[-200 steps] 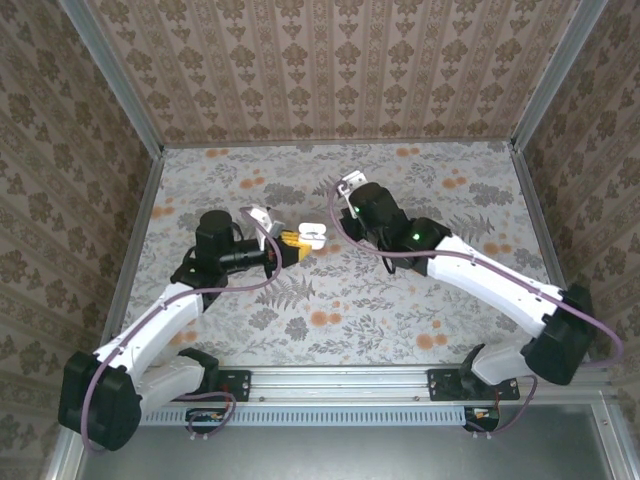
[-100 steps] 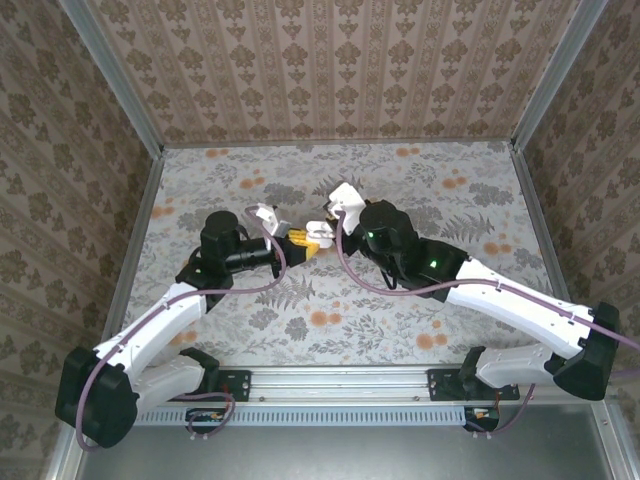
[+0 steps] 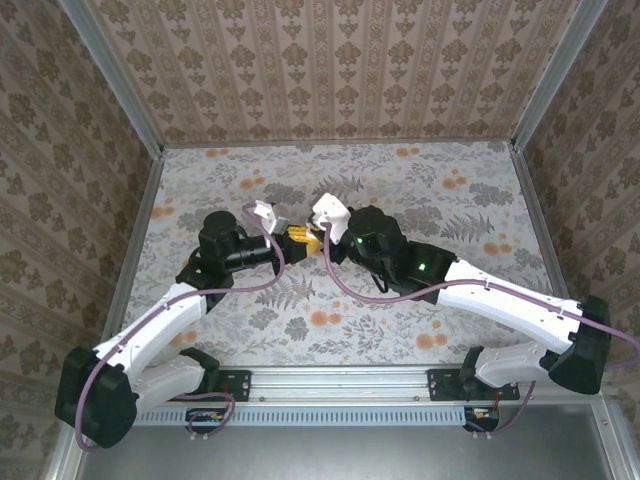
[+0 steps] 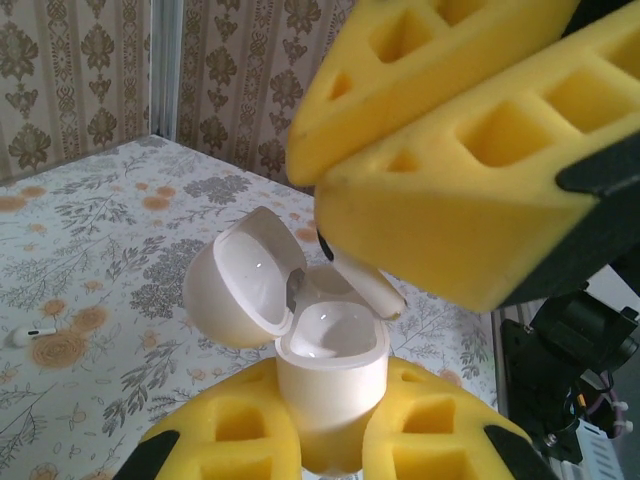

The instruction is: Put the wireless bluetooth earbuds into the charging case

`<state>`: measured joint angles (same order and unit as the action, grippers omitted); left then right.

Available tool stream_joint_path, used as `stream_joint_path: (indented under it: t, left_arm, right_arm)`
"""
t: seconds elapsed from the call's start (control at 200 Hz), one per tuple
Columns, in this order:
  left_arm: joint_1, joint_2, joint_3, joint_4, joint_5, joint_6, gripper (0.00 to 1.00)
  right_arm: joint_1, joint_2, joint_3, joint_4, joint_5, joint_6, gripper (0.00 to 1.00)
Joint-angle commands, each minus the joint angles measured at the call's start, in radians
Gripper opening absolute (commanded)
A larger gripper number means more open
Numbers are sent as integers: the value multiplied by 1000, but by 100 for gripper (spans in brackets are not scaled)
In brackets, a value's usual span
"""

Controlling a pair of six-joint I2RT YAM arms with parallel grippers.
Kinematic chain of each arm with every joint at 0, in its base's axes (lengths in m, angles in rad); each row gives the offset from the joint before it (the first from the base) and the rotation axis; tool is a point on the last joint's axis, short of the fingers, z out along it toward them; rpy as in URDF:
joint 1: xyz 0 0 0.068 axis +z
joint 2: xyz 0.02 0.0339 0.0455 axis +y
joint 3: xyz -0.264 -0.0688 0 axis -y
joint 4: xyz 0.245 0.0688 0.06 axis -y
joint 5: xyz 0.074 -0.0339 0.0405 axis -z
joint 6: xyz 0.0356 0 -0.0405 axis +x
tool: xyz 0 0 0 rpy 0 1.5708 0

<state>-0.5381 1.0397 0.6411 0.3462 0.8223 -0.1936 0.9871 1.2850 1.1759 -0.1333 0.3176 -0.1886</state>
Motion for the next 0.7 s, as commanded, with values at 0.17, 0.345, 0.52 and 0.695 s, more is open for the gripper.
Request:
stream_joint_path:
  t: [0.17, 0.345, 0.52, 0.695]
  left_arm:
    - [-8, -27, 12, 46, -2, -27, 0]
    - [-11, -30, 10, 47, -1, -30, 0]
    - [-14, -27, 10, 50, 1, -33, 0]
    - [-20, -24, 12, 53, 2, -35, 0]
  right_arm:
    - [7, 21, 16, 30, -26, -24, 15]
    - [8, 27, 21, 32, -5, -27, 15]
    - [7, 33, 34, 41, 9, -33, 15]
    - [7, 45, 44, 46, 9, -45, 15]
